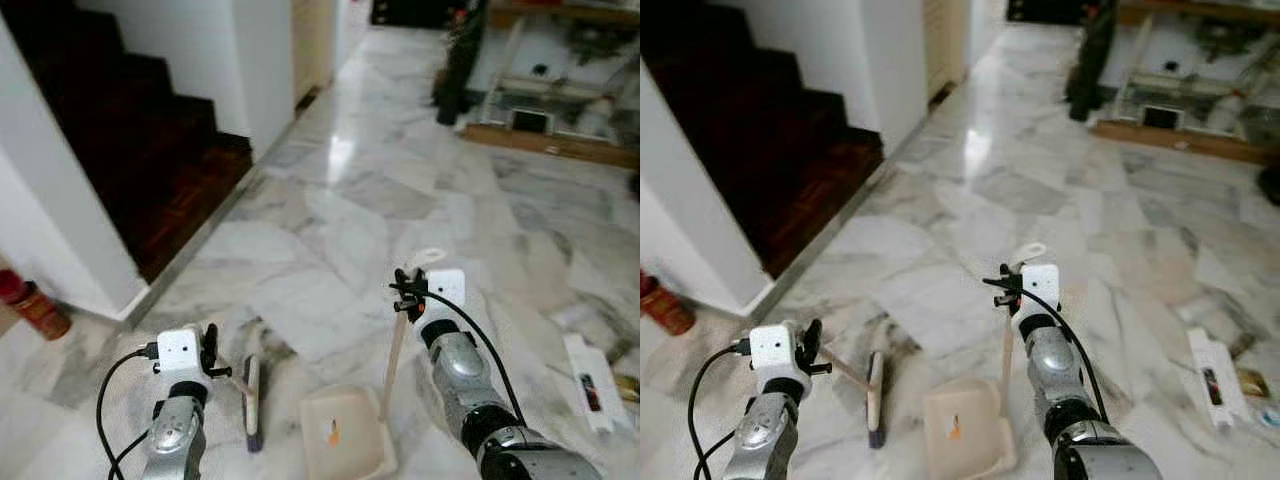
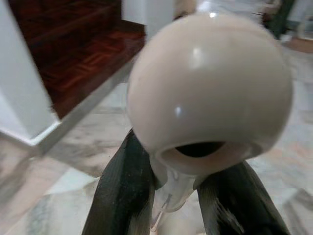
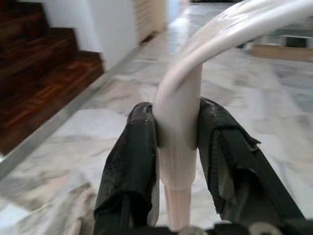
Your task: Sweep floor
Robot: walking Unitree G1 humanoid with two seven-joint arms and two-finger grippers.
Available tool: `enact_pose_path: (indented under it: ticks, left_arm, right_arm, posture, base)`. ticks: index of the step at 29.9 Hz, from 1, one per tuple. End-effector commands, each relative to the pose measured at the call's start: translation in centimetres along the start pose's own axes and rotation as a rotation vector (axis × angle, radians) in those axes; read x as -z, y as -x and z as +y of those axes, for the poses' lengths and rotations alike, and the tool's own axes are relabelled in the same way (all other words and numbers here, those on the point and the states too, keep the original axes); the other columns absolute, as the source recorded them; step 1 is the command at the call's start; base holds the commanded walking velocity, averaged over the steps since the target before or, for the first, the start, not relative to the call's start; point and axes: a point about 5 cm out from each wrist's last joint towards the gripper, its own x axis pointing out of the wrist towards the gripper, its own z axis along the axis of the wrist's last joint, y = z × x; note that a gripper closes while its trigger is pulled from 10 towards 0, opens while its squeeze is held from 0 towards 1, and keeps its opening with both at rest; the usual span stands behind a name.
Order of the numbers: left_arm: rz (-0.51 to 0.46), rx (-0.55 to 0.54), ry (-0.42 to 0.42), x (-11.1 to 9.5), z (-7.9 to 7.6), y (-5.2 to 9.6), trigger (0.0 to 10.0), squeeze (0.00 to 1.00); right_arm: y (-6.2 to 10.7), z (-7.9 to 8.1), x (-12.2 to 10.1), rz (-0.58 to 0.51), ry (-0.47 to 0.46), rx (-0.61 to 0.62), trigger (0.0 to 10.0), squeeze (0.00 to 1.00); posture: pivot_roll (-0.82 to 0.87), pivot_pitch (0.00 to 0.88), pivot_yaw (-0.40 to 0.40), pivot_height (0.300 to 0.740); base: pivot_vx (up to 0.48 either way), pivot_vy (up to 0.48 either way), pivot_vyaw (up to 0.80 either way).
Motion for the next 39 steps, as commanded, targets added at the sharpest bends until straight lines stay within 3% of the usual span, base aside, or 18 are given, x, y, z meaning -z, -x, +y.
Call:
enact_pose_path:
  ticks: [1, 10, 39]
  left_arm:
    - [0.024, 0.0, 0.03, 0.39, -0.23, 0.2, 10.0, 0.0]
    - [0.02, -0.005, 0.014, 0.06, -0.24, 0.11, 10.0, 0.0]
    - [0.022, -0.001, 0.014, -0.2, -0.15, 0.1, 10.0, 0.0]
  right_arm:
    - [-0.5, 0.44, -0.96, -0.04, -0.003, -0.011, 10.0, 0.0]
    - [-0.55, 0.42, -1.0, -0.038, 0.0, -0.007, 10.0, 0.0]
    - [-0.54, 0.58, -0.89, -0.031, 0.0, -0.008, 10.0, 0.0]
  posture:
    - [-0.01, 0.004, 0.013, 0.74]
    - [-0.01, 0.008, 0.013, 0.74]
    - [-0.01, 0.006, 0.013, 0.74]
  base:
    - [0.0, 0.0, -0.79]
    - [0.0, -0.307, -0.79]
    - [0.0, 0.0, -0.79]
